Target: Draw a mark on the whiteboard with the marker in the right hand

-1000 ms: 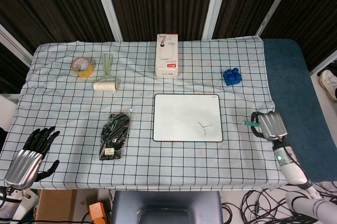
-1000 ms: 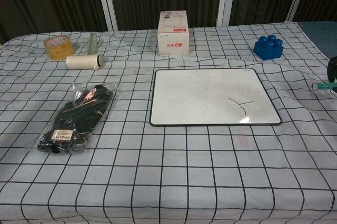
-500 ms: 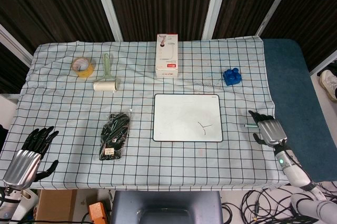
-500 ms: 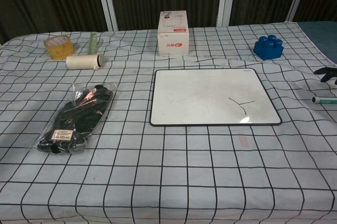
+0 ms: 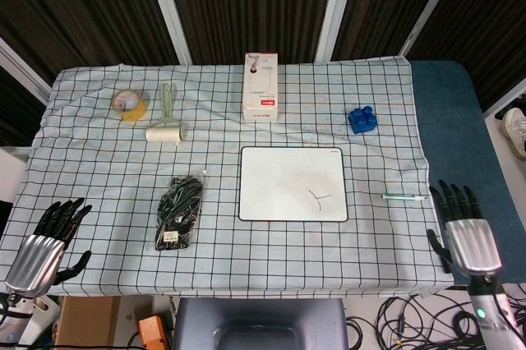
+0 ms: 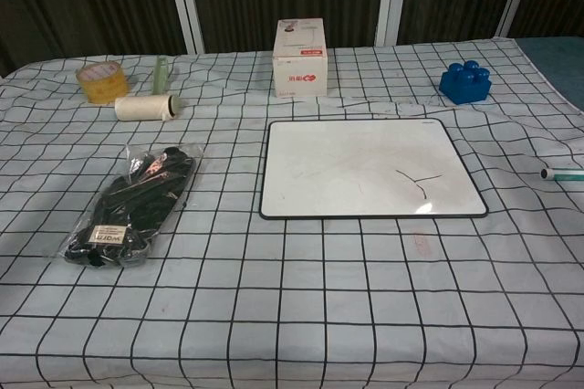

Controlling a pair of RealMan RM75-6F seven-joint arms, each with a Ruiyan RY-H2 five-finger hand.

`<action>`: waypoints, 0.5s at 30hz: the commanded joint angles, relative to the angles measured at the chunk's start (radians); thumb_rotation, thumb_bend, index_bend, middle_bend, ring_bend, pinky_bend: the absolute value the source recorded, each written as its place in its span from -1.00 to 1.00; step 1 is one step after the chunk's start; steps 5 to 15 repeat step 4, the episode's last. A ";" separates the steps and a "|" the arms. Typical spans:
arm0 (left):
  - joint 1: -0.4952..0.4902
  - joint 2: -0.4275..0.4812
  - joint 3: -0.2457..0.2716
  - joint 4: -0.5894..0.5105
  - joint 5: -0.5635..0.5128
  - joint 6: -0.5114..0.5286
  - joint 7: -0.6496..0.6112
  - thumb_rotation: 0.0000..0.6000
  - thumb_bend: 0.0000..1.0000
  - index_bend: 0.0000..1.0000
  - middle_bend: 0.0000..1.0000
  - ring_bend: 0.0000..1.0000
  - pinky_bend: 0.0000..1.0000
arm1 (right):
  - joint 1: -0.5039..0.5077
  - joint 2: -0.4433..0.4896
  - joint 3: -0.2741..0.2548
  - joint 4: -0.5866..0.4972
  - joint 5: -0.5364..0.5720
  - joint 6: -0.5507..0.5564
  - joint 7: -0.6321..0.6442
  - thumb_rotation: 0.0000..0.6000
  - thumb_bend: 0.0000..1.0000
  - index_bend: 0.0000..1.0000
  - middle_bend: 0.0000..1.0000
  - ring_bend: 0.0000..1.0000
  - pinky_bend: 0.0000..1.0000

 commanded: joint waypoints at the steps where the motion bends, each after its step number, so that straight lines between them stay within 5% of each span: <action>1: 0.000 -0.002 0.001 -0.002 0.003 -0.001 0.008 1.00 -0.28 -1.00 -1.00 -1.00 -0.94 | -0.112 0.039 -0.040 -0.011 -0.064 0.110 0.006 1.00 -0.36 -1.00 -1.00 -1.00 -1.00; 15: 0.002 -0.005 0.001 -0.003 0.006 0.004 0.013 1.00 -0.28 -1.00 -1.00 -1.00 -0.94 | -0.114 0.040 -0.033 -0.016 -0.066 0.100 0.016 1.00 -0.36 -1.00 -1.00 -1.00 -1.00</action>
